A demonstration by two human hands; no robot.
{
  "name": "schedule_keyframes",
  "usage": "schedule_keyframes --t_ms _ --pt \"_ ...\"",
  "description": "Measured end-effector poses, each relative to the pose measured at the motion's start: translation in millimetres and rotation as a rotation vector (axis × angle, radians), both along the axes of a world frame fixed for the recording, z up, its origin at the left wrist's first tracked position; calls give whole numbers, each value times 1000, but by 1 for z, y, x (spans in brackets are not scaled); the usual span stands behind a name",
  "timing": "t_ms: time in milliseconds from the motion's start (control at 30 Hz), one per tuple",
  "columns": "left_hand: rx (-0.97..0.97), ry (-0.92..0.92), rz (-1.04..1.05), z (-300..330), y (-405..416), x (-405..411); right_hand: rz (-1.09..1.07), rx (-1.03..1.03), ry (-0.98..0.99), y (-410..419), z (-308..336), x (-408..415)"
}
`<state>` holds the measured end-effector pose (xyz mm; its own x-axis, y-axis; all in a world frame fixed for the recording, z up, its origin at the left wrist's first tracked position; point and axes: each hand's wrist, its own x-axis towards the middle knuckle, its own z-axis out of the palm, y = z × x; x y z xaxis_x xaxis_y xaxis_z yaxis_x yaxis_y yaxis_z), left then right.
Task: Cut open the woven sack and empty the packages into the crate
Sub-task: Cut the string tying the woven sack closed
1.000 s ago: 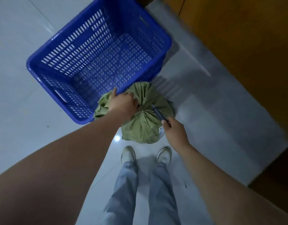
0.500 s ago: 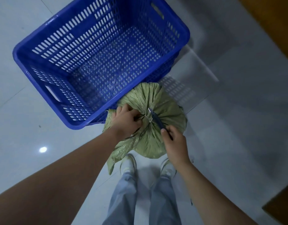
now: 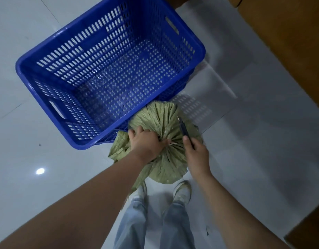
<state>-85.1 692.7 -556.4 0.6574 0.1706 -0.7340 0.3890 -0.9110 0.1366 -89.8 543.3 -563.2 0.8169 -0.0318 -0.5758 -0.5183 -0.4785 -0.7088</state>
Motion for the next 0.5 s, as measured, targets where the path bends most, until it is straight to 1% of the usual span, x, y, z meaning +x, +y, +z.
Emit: schedule_keyframes --t_ms 167,233,333,367,500 --pt "-89 -20 106 -13 -4 -8 -35 104 32 -2 -4 -5" --pt "-207 -51 183 -20 0 -15 -36 143 67 -5 -5 -6" --pt "-499 -60 315 -37 7 -28 -4 160 100 -9 -11 -6" --pt "-558 -63 332 -39 9 -32 12 163 110 -10 -13 -6" --pt "-632 -72 418 -42 10 -40 119 176 168 -11 -19 -7"
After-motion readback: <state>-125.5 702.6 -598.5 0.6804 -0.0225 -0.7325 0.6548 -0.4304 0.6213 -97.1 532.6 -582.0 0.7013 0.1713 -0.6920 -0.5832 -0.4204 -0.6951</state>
